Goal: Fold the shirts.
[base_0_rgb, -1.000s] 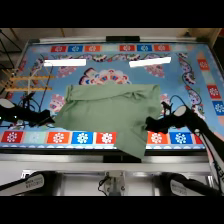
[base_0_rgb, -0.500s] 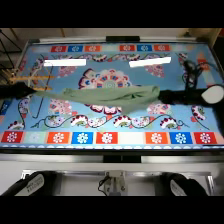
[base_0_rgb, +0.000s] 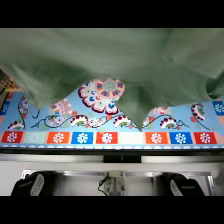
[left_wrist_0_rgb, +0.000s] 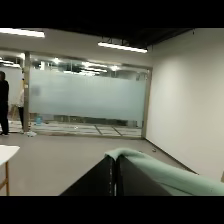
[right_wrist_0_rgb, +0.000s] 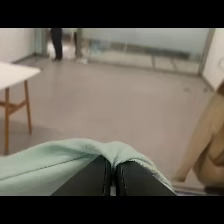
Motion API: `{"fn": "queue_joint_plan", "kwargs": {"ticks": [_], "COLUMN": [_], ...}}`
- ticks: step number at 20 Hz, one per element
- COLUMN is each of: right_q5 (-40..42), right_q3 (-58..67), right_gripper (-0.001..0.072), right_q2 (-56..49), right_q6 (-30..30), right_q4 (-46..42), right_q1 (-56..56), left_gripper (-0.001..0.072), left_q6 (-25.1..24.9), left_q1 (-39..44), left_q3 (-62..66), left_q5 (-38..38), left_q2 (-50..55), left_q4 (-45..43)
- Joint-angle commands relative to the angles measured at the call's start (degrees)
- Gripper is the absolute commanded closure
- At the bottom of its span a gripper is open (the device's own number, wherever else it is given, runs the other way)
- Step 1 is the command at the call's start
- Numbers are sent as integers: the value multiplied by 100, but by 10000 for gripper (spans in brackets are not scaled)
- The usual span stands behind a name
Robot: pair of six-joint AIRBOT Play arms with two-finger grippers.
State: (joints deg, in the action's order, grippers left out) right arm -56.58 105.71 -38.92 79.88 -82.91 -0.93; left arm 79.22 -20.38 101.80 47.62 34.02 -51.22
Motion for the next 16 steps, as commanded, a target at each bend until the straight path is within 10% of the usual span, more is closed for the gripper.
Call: {"fn": "queue_joint_plan", "kwargs": {"ticks": [1,12,16], "right_q5": [-466,-4210,-3324], "right_q3": [374,258,-1038], "right_gripper": [648,647,647], "right_q2": [431,-1580,-2874], "right_q6": [11,431,890], "right_q4": [-221,-621,-179], "right_q1": [2,4,4], "left_gripper": [679,679,679], "left_q6": [951,455,291], "left_q1": [-2,4,24], "left_q3": [188,-2474,-3598], "left_q5": [428,2339,2332], "left_q2": [-612,-168,769], "left_q4": [-1119,-1631,-1628]}}
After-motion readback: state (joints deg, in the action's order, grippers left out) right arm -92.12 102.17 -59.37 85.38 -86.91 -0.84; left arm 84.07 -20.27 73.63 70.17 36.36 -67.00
